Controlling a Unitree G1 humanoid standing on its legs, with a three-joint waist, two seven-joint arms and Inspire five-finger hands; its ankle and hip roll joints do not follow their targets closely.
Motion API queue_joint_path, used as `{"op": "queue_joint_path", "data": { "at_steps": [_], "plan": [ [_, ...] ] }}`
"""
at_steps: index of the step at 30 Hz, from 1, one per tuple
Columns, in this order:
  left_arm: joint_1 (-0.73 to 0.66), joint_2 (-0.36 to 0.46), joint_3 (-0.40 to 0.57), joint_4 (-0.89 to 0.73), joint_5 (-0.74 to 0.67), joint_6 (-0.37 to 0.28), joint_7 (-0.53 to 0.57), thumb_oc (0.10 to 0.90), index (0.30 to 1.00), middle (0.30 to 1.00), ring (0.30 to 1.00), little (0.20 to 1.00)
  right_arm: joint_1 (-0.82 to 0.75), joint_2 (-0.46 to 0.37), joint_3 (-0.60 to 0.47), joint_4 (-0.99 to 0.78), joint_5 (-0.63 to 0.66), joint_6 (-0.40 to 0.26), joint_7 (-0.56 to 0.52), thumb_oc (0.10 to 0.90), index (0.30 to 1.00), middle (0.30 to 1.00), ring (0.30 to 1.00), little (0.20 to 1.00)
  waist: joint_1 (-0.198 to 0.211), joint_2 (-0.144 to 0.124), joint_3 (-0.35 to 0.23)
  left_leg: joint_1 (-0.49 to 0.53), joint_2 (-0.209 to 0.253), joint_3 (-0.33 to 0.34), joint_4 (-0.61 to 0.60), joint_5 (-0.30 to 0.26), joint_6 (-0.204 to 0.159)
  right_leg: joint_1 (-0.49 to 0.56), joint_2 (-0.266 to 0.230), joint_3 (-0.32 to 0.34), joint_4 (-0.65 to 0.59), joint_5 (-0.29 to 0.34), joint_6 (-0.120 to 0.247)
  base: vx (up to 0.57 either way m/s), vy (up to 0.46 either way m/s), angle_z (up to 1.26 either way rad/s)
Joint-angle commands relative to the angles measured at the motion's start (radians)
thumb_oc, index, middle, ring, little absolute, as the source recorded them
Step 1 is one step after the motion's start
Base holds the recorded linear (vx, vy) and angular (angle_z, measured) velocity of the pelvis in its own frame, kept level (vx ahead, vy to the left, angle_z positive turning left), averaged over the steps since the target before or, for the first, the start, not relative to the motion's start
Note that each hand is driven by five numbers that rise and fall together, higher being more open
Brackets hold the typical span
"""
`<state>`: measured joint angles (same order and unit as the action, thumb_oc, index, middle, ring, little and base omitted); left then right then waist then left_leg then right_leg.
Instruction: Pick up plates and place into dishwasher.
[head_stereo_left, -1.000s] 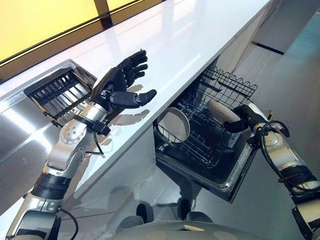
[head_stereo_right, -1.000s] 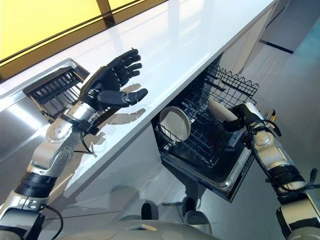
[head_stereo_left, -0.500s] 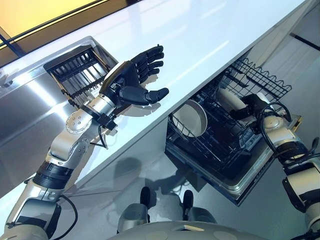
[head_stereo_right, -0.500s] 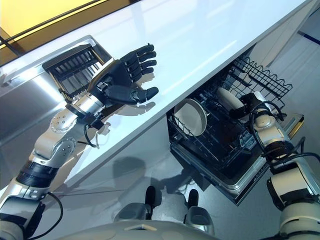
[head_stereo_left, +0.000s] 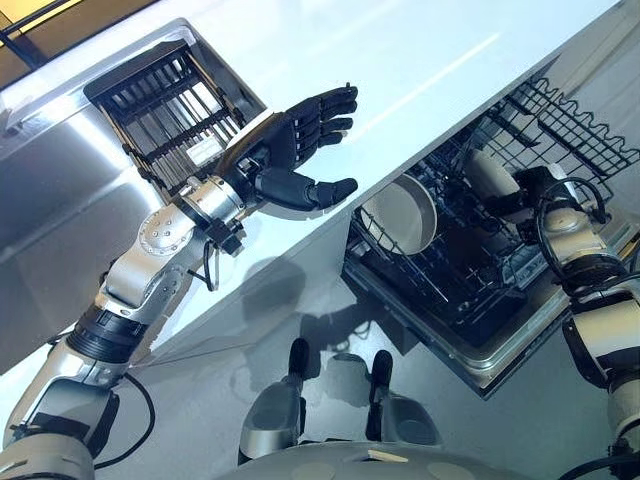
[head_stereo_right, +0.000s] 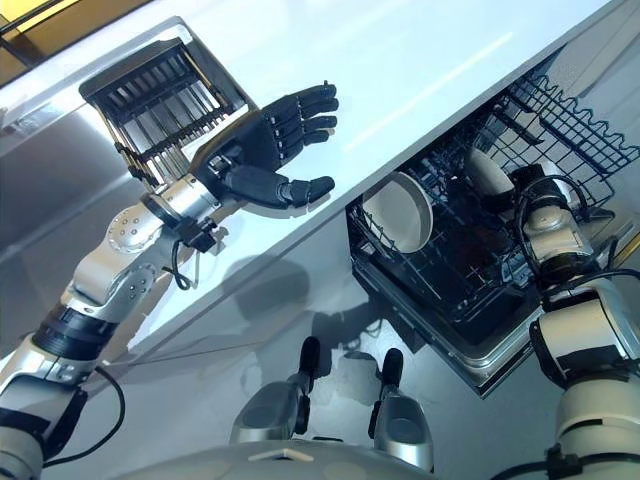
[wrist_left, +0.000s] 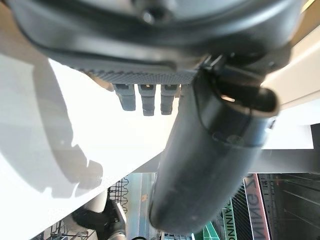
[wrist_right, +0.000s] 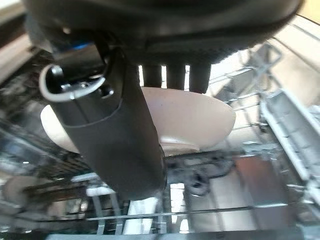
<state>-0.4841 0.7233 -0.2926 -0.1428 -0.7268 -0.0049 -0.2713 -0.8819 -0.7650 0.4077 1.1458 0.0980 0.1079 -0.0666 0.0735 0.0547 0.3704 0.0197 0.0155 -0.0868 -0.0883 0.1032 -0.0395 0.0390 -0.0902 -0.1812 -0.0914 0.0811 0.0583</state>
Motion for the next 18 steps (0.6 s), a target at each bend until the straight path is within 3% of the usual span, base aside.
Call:
{"op": "queue_joint_path", "data": {
  "at_steps": [1, 6, 15, 16, 17, 18],
  "plan": [
    [-0.127, 0.003, 0.016, -0.075, -0.062, -0.144, -0.005, 0.800, 0.900, 0.900, 0.900, 0.900, -0.095, 0.004, 0.077, 0.001, 0.003, -0.008, 0.020, 0.100, 0.300, 0.300, 0.300, 0.200, 0.029, 0.021, 0.001, -0.044, -0.052, -0.012, 0.007, -0.020, 0.027, -0.061, 0.033, -0.020, 0.167, -0.075, -0.022, 0.00, 0.000, 0.00],
    [-0.145, 0.002, 0.004, -0.087, -0.060, -0.149, 0.003, 0.800, 0.900, 0.900, 0.900, 0.900, -0.097, 0.002, 0.082, 0.037, -0.036, 0.019, 0.004, 0.100, 0.300, 0.300, 0.300, 0.200, 0.030, 0.029, 0.024, -0.054, -0.051, -0.011, 0.012, -0.017, 0.025, -0.076, 0.031, -0.026, 0.183, -0.080, -0.024, -0.04, -0.007, 0.07],
    [-0.154, 0.008, -0.006, -0.089, -0.056, -0.155, 0.009, 0.800, 0.900, 0.900, 0.900, 0.900, -0.127, -0.008, 0.093, 0.032, -0.044, 0.011, -0.040, 0.100, 0.300, 0.300, 0.300, 0.200, 0.027, 0.039, 0.050, -0.064, -0.052, -0.003, 0.017, -0.013, 0.022, -0.090, 0.029, -0.027, 0.200, -0.081, -0.023, -0.03, 0.001, 0.01],
    [-0.153, 0.008, -0.006, -0.088, -0.055, -0.158, 0.008, 0.800, 0.900, 0.900, 0.900, 0.900, -0.131, -0.010, 0.095, 0.030, -0.045, 0.011, -0.047, 0.136, 0.331, 0.331, 0.331, 0.236, 0.027, 0.040, 0.051, -0.064, -0.052, -0.002, 0.017, -0.012, 0.022, -0.090, 0.029, -0.027, 0.199, -0.081, -0.023, 0.00, 0.000, 0.00],
    [-0.151, 0.008, -0.006, -0.089, -0.054, -0.160, 0.007, 0.800, 0.900, 0.900, 0.900, 0.900, -0.133, -0.012, 0.096, 0.028, -0.040, 0.009, -0.057, 0.800, 0.900, 0.900, 0.900, 0.900, 0.026, 0.040, 0.052, -0.064, -0.052, -0.002, 0.017, -0.012, 0.022, -0.089, 0.029, -0.026, 0.198, -0.080, -0.023, 0.00, 0.000, 0.00],
    [-0.151, 0.010, -0.006, -0.089, -0.054, -0.164, 0.008, 0.800, 0.900, 0.900, 0.900, 0.900, -0.136, -0.011, 0.096, 0.021, -0.039, 0.003, -0.069, 0.800, 0.900, 0.900, 0.900, 0.900, 0.024, 0.041, 0.053, -0.064, -0.052, 0.000, 0.015, -0.011, 0.021, -0.089, 0.029, -0.025, 0.197, -0.080, -0.023, 0.00, 0.000, 0.00]
  ]
}}
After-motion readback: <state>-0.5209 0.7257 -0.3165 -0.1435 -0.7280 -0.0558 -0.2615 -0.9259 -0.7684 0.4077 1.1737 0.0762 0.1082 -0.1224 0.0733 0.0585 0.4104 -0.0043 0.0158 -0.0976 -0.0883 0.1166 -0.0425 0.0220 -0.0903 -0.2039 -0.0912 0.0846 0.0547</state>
